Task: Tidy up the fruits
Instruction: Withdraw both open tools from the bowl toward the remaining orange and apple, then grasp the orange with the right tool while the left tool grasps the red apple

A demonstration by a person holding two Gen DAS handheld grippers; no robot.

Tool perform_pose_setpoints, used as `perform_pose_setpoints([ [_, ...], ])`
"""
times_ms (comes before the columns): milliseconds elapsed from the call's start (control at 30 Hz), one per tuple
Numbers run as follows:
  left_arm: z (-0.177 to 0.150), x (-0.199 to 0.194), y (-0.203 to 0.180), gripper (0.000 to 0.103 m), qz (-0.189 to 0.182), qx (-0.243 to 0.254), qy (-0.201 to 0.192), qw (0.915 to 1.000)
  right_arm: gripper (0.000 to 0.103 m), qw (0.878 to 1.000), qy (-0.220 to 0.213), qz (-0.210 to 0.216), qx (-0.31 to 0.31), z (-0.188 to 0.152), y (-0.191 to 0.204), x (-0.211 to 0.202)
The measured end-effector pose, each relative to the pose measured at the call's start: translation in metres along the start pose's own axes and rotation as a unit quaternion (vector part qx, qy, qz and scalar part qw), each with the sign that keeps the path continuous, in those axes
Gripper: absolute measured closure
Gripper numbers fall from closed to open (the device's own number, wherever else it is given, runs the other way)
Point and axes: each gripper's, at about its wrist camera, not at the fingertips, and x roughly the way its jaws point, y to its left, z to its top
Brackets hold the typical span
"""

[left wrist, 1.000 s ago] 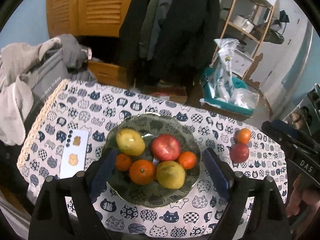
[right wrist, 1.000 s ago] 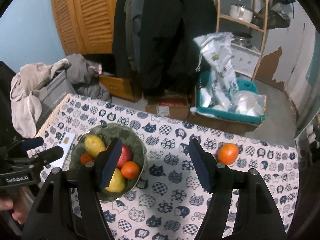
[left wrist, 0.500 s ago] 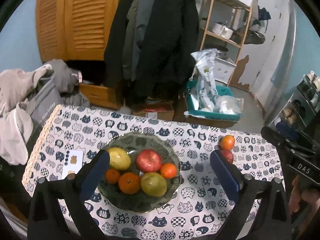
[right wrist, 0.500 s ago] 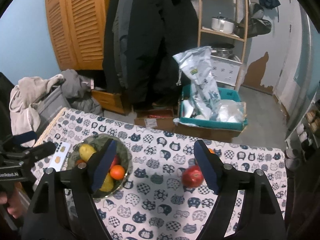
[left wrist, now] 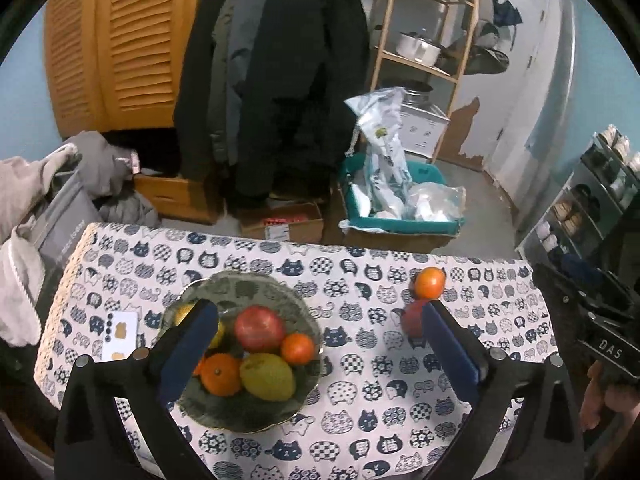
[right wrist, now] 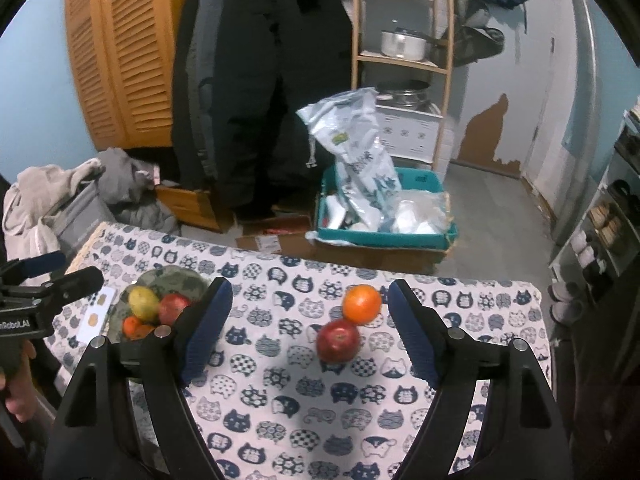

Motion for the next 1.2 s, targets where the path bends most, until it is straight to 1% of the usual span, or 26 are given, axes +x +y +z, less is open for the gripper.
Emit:
perform_pose_setpoints([
  [100, 0.007, 0.005, -0.010, 0.001, -0.003, 0.008, -0.001, 1.0000, 0.023, 1.000, 0.004, -0.004, 0.010, 0.001, -0.013, 0.004],
  [200, 0.017, 0.015, -0.018, 0.001, -0.009, 0.007, 0.006, 0.9999, 0.023, 1.000, 0.019, -0.011, 0.018, 0.004, -0.026, 0.015],
  [333, 0.035, 0.039, -0.022, 0.001, -0.005, 0.001, 0.025, 0.9997, 0.023, 0.999, 0.041, -0.006, 0.034, 0.011, -0.041, 0.035],
  [400, 0.043, 0.051, -0.024, 0.001, 0.002, 0.002, 0.033, 0.9995, 0.023, 0.998, 0.054, -0.008, 0.039, 0.014, -0.047, 0.049],
  [500, 0.053, 0.069, -0.025, 0.001, -0.002, -0.002, 0.045, 0.9990, 0.023, 0.995, 0.084, -0.002, 0.049, 0.016, -0.057, 0.075],
  [633, 0.066, 0.102, -0.031, 0.001, 0.009, 0.002, 0.063, 0.9980, 0.023, 0.991, 0.123, -0.002, 0.056, 0.019, -0.069, 0.113],
  [700, 0.069, 0.119, -0.035, 0.001, 0.000, 0.005, 0.074, 0.9972, 0.023, 0.989, 0.138, -0.003, 0.056, 0.021, -0.073, 0.129],
  [867, 0.060, 0.158, -0.046, 0.001, -0.001, 0.033, 0.097, 0.9948, 0.023, 0.982, 0.180, 0.002, 0.065, 0.015, -0.085, 0.175],
  [967, 0.046, 0.188, -0.052, 0.001, 0.000, 0.047, 0.125, 0.9910, 0.023, 0.976, 0.209, -0.001, 0.054, 0.003, -0.087, 0.203],
  [1033, 0.040, 0.201, -0.054, 0.001, 0.007, 0.056, 0.134, 0.9894, 0.023, 0.974, 0.222, -0.006, 0.051, -0.005, -0.089, 0.215],
  [1100, 0.034, 0.213, -0.054, 0.001, 0.012, 0.056, 0.141, 0.9883, 0.023, 0.970, 0.236, -0.010, 0.052, -0.015, -0.091, 0.227],
  [1200, 0.027, 0.235, -0.052, 0.001, 0.021, 0.054, 0.157, 0.9860, 0.023, 0.967, 0.248, -0.005, 0.061, -0.023, -0.093, 0.242],
])
